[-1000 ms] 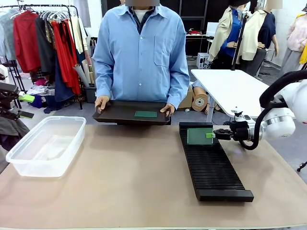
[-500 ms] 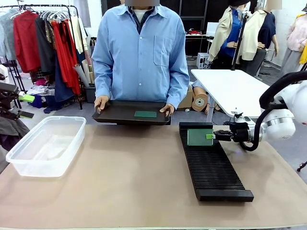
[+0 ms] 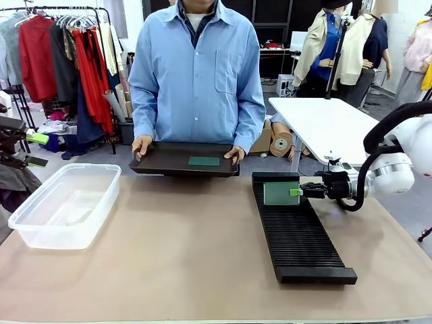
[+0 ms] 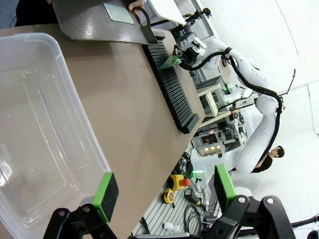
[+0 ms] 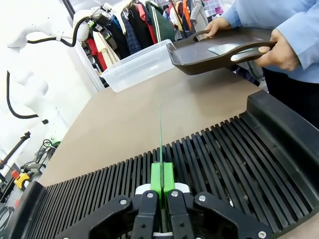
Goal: Sort PCBs into racks and boxes based on the side picked up.
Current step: If the short side of the Blank PCB is picked up, insert it into the PCB Rack ; if the long side is picked up, place it in the Organizing box, then pick up the Blank PCB handed by the Human.
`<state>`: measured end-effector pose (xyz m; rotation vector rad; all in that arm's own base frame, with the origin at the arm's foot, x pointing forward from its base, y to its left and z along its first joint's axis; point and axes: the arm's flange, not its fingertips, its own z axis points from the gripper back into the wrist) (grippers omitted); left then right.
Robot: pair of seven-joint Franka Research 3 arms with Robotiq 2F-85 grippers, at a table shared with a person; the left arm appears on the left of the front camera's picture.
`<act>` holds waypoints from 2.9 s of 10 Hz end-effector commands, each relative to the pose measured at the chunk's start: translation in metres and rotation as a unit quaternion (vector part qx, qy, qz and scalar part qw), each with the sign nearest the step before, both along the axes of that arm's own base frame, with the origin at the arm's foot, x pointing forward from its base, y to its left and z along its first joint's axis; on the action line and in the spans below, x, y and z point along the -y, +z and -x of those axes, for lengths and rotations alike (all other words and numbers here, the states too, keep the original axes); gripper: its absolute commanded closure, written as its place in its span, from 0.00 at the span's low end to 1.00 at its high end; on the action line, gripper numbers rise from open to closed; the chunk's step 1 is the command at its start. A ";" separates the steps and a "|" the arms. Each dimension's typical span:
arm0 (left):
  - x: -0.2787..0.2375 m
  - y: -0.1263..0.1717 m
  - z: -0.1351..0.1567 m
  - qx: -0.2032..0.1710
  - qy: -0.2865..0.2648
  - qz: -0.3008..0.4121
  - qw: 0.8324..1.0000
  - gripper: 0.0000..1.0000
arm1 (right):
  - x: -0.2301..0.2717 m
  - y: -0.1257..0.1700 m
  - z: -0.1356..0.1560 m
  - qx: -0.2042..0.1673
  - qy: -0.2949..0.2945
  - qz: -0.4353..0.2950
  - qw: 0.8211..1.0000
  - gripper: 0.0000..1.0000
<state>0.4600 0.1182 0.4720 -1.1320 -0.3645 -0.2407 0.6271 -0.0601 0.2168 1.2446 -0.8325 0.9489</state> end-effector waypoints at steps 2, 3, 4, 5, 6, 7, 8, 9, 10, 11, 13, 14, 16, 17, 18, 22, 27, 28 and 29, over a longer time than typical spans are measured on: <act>0.001 0.001 0.001 0.001 0.000 -0.003 1.000 0.00 | 0.003 -0.007 -0.001 0.015 0.013 0.016 1.000 1.00; 0.001 0.001 0.001 0.001 0.000 -0.003 1.000 0.00 | 0.004 -0.010 -0.001 0.016 0.010 0.016 1.000 1.00; 0.001 0.001 0.001 0.001 0.000 -0.003 1.000 0.00 | 0.004 -0.014 0.000 0.024 0.011 0.013 1.000 1.00; 0.001 0.001 0.001 0.001 0.000 -0.003 1.000 0.00 | 0.004 -0.016 0.002 0.022 0.010 0.010 1.000 1.00; 0.001 0.001 0.001 0.001 0.000 -0.003 1.000 0.00 | 0.004 -0.017 0.003 0.021 0.011 0.006 1.000 1.00; 0.001 0.001 0.001 0.001 0.000 -0.003 1.000 0.00 | 0.003 -0.016 0.004 0.021 0.009 0.002 1.000 1.00; 0.001 0.001 0.001 0.001 0.000 -0.003 1.000 0.00 | 0.004 -0.011 0.004 0.017 0.005 -0.006 1.000 1.00; 0.001 0.001 0.001 0.001 0.000 -0.003 1.000 0.00 | 0.005 -0.006 0.004 0.017 0.002 -0.009 1.000 0.91; 0.001 0.001 0.001 0.001 0.000 -0.003 1.000 0.00 | 0.005 -0.003 0.004 0.020 -0.004 -0.012 1.000 0.72; 0.001 0.001 0.001 0.001 0.000 -0.003 1.000 0.00 | 0.006 -0.001 0.004 0.022 -0.006 -0.016 1.000 0.52; 0.001 0.001 0.001 0.001 0.000 -0.003 1.000 0.00 | 0.006 0.002 0.003 0.023 -0.015 -0.027 0.999 0.14; 0.001 0.001 0.001 0.001 0.000 -0.003 1.000 0.00 | 0.007 0.005 0.002 0.024 -0.022 -0.031 0.999 0.00; 0.001 0.001 0.001 0.001 0.000 -0.003 1.000 0.00 | 0.009 0.008 0.001 0.024 -0.028 -0.033 0.999 0.00; 0.001 0.001 0.001 0.001 0.000 -0.003 1.000 0.00 | 0.009 0.008 0.001 0.022 -0.028 -0.033 0.999 0.00; 0.001 0.001 0.001 0.001 0.000 -0.003 1.000 0.00 | 0.008 0.008 0.000 0.021 -0.029 -0.032 0.999 0.00; 0.001 0.001 0.001 0.001 0.000 -0.003 1.000 0.00 | 0.012 0.001 -0.003 0.017 -0.025 -0.022 0.999 0.00; 0.001 0.001 0.001 0.001 0.000 -0.003 1.000 0.00 | 0.012 0.001 -0.003 0.017 -0.025 -0.022 0.999 0.00; 0.001 0.001 0.001 0.001 0.000 -0.003 1.000 0.00 | 0.012 0.001 -0.003 0.017 -0.025 -0.022 0.999 0.00; 0.001 0.001 0.001 0.001 0.000 -0.003 1.000 0.00 | 0.012 0.001 -0.003 0.017 -0.025 -0.022 0.999 0.00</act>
